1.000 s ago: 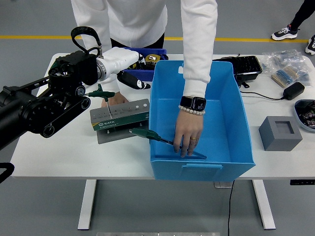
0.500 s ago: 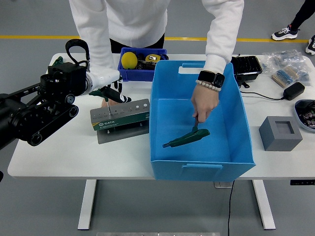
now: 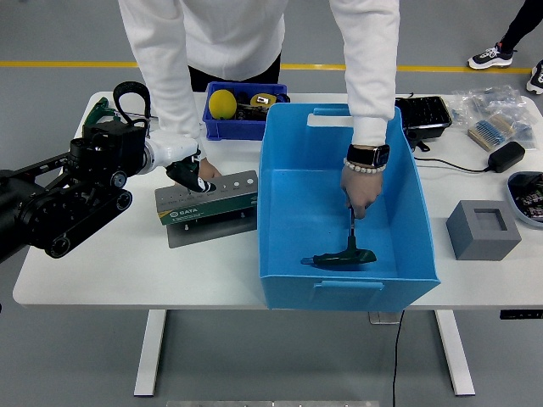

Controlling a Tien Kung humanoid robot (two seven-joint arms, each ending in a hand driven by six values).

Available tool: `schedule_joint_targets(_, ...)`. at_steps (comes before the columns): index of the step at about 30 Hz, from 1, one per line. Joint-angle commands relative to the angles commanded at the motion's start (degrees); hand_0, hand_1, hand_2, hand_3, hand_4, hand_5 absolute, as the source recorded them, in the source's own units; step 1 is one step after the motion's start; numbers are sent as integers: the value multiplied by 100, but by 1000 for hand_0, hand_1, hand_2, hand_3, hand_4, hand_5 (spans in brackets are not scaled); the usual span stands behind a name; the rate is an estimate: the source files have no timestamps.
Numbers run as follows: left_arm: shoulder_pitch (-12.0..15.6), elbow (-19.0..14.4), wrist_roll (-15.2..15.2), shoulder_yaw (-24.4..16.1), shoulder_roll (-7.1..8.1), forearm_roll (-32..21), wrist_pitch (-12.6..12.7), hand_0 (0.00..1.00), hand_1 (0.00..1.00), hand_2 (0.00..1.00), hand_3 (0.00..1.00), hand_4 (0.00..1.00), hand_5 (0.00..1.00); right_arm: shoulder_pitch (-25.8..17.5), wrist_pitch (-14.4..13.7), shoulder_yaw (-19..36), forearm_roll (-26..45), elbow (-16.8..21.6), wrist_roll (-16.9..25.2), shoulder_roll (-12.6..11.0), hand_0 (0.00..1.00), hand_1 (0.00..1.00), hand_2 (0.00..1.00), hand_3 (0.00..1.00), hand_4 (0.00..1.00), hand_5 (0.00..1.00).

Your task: Lift tool from toolbox,place it in box,lift tool from toolbox,place it in box

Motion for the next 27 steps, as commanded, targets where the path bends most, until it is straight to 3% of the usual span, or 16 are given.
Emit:
schedule_joint_targets(8, -4, -154, 185, 8, 26, 1, -183, 694, 652, 675, 501, 798, 807, -6, -3, 10, -7, 1, -8, 4, 721, 693, 735, 553, 787, 705)
schedule_joint_targets(10, -10, -154, 210, 20, 30, 22, -196, 694, 652, 675, 501, 798, 807, -7, -4, 6, 3, 2, -7, 5, 721, 693, 735, 553, 787, 705)
schedule_joint_targets(11, -12, -150, 216, 25, 31, 37, -204, 668, 613, 650, 450, 795, 809, -7, -5, 6, 4, 2, -8, 6, 722, 693, 735, 553, 787, 705)
schedule_joint_targets(22, 7, -88, 320, 98, 34, 116, -304, 650, 592, 625, 434, 795, 809, -46, -16, 51, -41, -1, -45, 28, 721, 693, 735, 553, 787, 705)
schedule_joint_targets(23, 4, -87, 330, 108, 36, 121, -312, 621, 524, 527, 390, 795, 811, -51, -18, 60, -53, -1, -50, 31, 722, 694, 735, 553, 787, 705)
schedule_joint_targets(27, -2, -86, 338, 130, 38, 138, -319, 621, 524, 527, 390, 795, 811, -62, -23, 80, -81, -3, -59, 38, 722, 694, 735, 553, 787, 705)
